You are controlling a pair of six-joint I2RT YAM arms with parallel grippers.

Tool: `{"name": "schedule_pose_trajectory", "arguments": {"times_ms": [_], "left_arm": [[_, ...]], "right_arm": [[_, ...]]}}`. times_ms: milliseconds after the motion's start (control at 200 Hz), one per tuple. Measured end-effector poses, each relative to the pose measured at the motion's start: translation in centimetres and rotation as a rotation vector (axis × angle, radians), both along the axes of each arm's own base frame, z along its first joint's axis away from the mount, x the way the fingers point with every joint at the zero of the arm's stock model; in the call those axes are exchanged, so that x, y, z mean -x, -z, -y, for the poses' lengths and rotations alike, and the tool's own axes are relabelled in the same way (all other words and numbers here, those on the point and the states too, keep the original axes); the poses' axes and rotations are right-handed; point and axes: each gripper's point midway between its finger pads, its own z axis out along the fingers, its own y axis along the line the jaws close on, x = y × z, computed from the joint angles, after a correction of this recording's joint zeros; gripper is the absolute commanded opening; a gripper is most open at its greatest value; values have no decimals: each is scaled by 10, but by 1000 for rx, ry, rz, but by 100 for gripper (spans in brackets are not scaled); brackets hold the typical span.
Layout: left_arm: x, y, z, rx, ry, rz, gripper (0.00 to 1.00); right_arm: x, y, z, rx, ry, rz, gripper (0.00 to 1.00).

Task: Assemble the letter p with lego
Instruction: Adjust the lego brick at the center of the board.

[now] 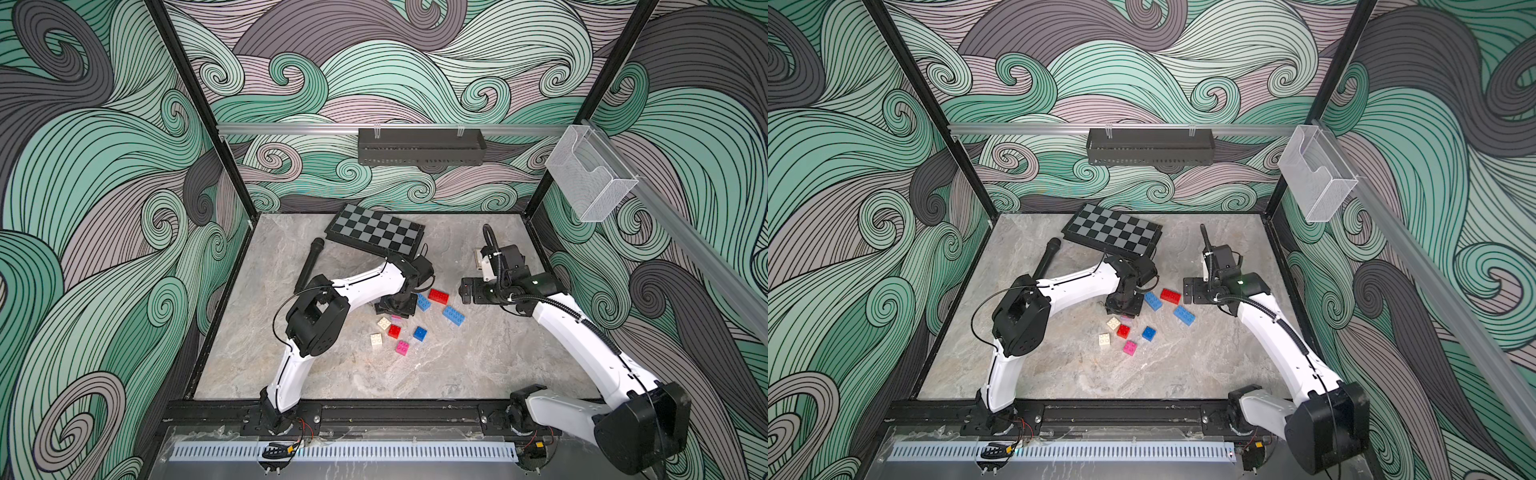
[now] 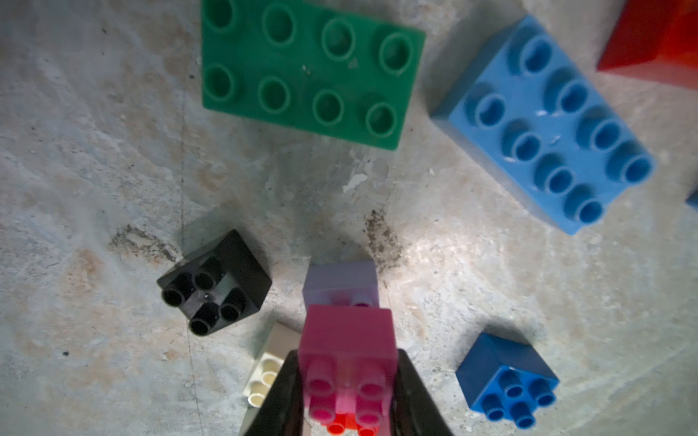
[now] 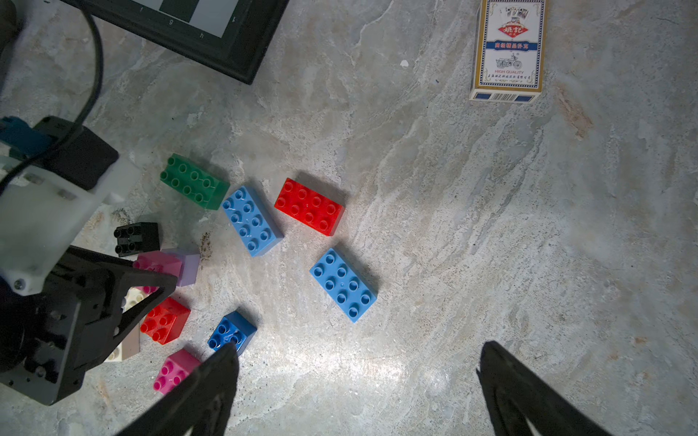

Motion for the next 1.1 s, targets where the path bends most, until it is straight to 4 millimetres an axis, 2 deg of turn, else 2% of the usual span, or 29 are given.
{"name": "schedule_pose_trajectory", "arguments": {"times_ms": [1101], "left_arm": [[-7,3,-4,27,-89,-9,16]], "right_arm": [[0,3,-2,2,-8,-11,99]]}}
